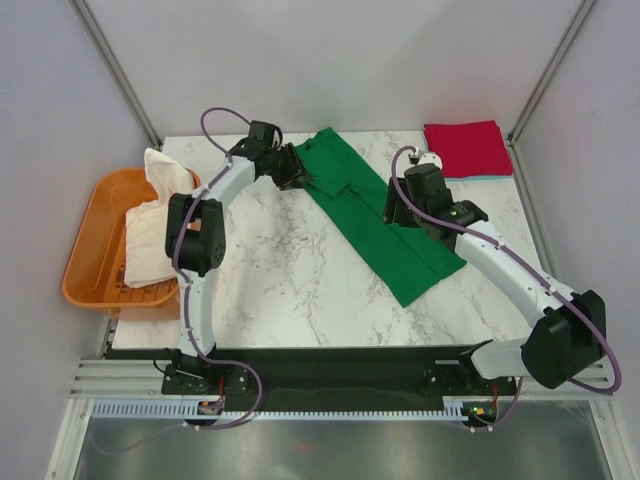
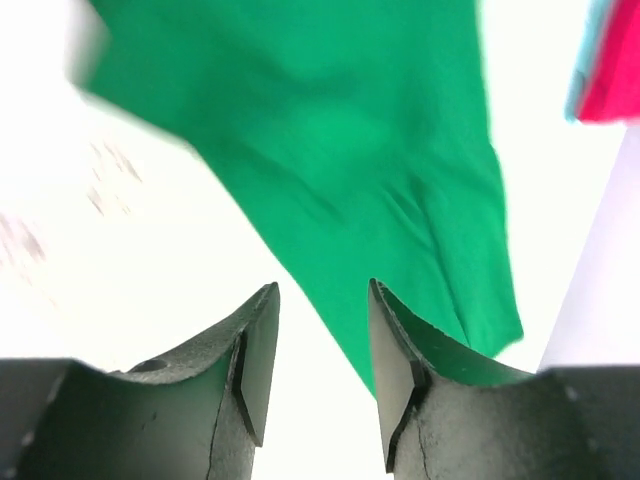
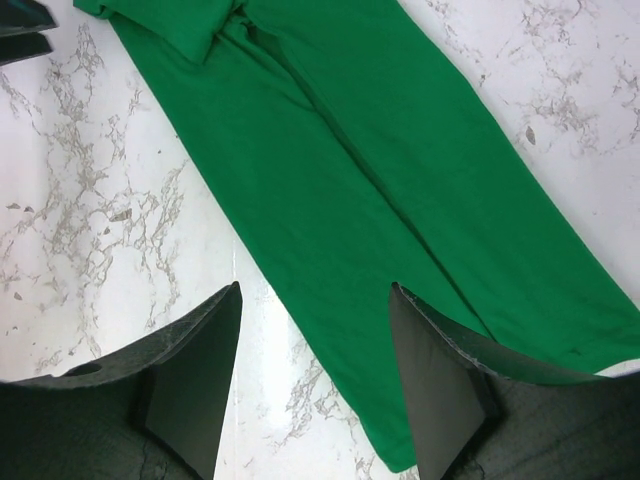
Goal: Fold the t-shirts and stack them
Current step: Fold the tshirt
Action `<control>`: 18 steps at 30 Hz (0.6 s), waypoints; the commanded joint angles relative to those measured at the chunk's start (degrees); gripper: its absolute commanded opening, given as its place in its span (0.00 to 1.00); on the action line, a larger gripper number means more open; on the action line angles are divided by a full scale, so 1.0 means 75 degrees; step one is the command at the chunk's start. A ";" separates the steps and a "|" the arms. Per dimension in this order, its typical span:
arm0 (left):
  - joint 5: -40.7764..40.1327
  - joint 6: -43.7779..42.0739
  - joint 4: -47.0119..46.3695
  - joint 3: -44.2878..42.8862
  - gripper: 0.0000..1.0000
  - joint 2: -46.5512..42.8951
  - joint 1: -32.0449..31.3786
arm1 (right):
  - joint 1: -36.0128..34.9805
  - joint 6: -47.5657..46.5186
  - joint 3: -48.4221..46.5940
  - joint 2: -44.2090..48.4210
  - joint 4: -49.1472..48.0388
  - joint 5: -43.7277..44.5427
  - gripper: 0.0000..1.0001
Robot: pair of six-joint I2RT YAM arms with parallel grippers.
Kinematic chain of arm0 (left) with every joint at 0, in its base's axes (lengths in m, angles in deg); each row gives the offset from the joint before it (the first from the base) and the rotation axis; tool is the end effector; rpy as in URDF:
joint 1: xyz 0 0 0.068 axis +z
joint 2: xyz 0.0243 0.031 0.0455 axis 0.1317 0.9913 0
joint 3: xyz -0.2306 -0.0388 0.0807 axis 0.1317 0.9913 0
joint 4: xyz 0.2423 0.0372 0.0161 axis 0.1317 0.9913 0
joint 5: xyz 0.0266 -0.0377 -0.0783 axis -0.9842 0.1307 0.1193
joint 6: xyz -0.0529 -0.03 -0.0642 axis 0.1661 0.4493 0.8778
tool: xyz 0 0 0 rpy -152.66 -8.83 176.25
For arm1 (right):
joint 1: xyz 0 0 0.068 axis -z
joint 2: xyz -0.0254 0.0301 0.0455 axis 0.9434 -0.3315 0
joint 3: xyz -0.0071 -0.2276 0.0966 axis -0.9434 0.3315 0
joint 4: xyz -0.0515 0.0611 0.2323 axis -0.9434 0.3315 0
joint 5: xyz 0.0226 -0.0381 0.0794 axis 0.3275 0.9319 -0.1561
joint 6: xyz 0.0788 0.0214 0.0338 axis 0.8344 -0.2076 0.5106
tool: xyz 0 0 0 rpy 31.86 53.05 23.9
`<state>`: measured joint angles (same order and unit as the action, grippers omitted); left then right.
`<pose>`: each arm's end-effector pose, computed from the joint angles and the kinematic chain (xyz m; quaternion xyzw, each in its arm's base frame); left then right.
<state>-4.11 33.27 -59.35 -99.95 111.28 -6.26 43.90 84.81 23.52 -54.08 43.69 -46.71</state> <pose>0.4840 -0.1517 0.1521 -0.1174 0.9114 -0.3227 0.2266 0.2945 0.1299 0.2588 0.0460 0.9022 0.1029 0.4164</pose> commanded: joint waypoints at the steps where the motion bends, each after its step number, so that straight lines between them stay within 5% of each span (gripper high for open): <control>1: -0.0622 -0.0225 -0.0135 0.0947 0.49 -0.2048 -0.0510 | 0.0073 0.0006 -0.0349 0.0391 0.0164 0.0031 0.69; 5: -0.1335 0.0522 -0.0158 0.2760 0.48 -0.3592 -0.1272 | 0.0202 0.0052 -0.0513 0.0696 0.0632 -0.0133 0.69; 11: -0.2415 0.2548 -0.0567 0.4615 0.44 -0.4534 -0.3486 | 0.0448 0.0252 -0.0806 0.1422 0.1219 -0.0016 0.69; 18: -0.2639 0.3268 -0.1529 0.4150 0.44 -0.4044 -0.5467 | 0.0472 0.0240 -0.0889 0.2090 0.1442 -0.0098 0.69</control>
<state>-20.37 52.04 -64.93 -64.68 79.56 -45.16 47.37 86.00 18.71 -40.51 52.54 -47.39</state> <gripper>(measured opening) 0.442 0.687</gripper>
